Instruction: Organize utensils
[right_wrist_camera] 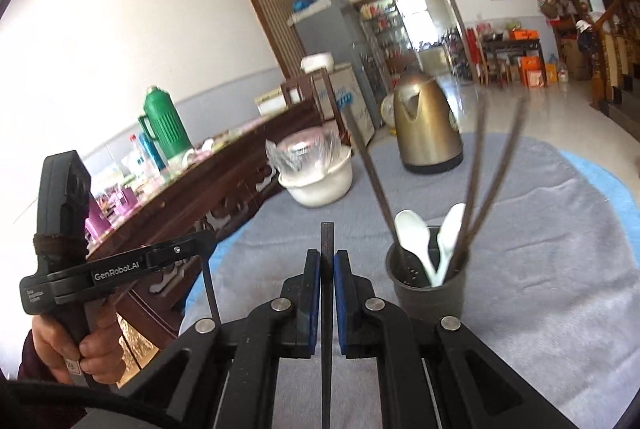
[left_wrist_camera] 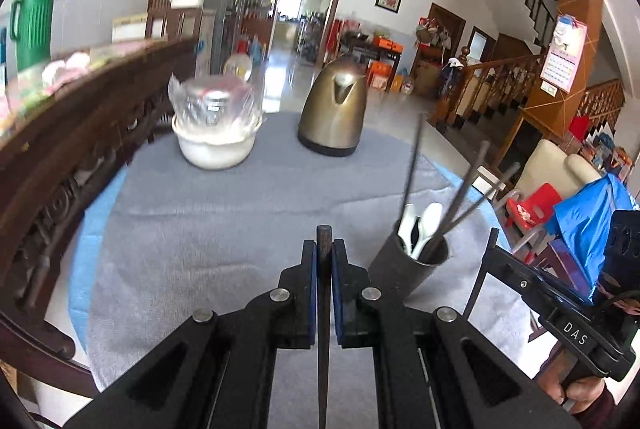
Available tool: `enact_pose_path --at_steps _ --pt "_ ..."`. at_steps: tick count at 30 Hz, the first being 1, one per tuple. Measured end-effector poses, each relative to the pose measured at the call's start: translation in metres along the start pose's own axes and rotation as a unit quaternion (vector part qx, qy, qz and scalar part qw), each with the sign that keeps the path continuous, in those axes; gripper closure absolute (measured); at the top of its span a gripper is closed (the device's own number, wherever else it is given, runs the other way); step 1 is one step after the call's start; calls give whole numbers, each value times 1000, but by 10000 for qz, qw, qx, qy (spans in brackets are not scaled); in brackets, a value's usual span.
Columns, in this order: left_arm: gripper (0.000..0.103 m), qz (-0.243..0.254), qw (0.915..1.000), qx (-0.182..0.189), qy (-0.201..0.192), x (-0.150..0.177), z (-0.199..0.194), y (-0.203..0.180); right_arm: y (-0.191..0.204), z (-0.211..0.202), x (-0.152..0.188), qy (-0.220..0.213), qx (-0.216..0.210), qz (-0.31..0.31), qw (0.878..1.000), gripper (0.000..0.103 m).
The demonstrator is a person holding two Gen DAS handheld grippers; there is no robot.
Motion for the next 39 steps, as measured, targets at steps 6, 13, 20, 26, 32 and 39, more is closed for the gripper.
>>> enact_pose_path --at_steps 6,13,20,26,32,39 --pt "96 185 9997 -142 -123 4 -14 -22 -8 -29 -3 -231 30 152 9996 95" --pt "96 439 9978 -437 -218 15 -37 -35 -5 -62 -1 -390 -54 135 9991 95" --pt "96 412 9972 -589 -199 32 -55 -30 4 -82 5 -413 -132 -23 9991 96" --pt "96 218 9980 -518 -295 33 -64 -21 7 -89 7 -434 -123 -54 9990 96" --pt "96 188 9976 -499 -442 23 -68 -20 5 -95 -3 -714 39 -103 9974 96" --pt "96 101 9992 -335 -198 30 -48 -19 -7 -78 6 -505 291 -106 9982 95"
Point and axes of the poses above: each gripper's, at about its wrist camera, not at the fingertips, and z roughly the way its jaws point, y to its left, x to its underside, the point moved 9 cm from there along z, roughly the way its jaws point, and after that the axes turned 10 degrees about -y, right-handed, at the moved point
